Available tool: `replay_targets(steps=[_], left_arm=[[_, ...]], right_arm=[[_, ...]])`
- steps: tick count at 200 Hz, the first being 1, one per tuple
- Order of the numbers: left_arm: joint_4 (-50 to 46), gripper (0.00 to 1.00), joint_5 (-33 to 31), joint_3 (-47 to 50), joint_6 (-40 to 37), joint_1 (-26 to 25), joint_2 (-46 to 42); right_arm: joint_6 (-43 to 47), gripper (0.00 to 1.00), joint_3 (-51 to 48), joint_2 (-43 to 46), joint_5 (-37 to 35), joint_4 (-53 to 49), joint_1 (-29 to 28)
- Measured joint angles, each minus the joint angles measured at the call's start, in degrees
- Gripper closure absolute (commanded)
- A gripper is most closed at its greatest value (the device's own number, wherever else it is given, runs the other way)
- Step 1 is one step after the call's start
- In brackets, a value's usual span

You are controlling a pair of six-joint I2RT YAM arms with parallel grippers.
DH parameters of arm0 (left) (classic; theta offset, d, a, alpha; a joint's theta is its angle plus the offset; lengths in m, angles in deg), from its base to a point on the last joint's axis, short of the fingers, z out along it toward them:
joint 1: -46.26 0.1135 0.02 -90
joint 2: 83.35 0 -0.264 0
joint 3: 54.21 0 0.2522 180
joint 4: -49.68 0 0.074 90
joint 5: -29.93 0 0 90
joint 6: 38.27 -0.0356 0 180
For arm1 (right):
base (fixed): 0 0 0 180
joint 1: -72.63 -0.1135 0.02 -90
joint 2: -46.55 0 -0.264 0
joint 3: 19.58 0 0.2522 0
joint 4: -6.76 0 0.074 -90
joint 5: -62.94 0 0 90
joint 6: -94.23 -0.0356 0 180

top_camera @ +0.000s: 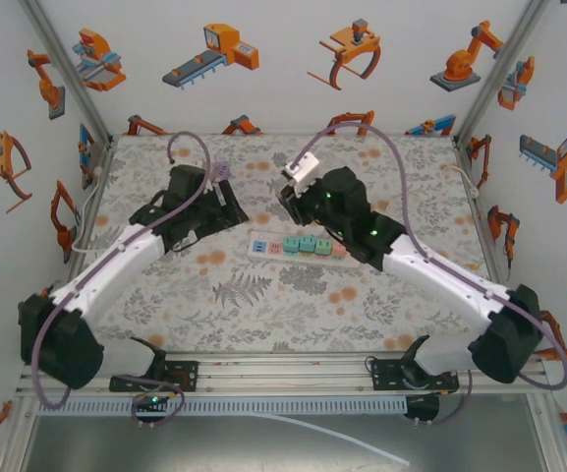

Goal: Pull the plug off the socket

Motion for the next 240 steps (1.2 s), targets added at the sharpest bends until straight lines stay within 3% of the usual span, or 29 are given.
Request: replay_targets(steps=[32,78,141,182,240], left_arm=[[3.8,0.01,6.8,1.0,-7.0,-0.3,-12.4],[4.4,0.03,20.9,1.4,-19.5,-3.4,-21.3],[-2.0,0.03,28.7,3.7,-33.2,-10.4,-26.8],[-6.3,0.03,29.1,7.4,-40.4,-17.3,-27.1],[-7.9,0.03,28.6,8.5,-47.4,-21.5,-24.4]], right_arm=[[-13.6,0.78,-7.8,11.2,-1.6,0.0,2.1],[-35.5,0.81,-26.1,28.7,-2.8,0.1,5.4],[-58.1,0.85,-46.7,49.0,-8.1,-8.1,6.3],[-63.9,0.84,-52.4,48.2,-9.0,-11.0,6.3],[-64.2,0.82,-53.2,34.0,-7.9,-4.9,6.3]])
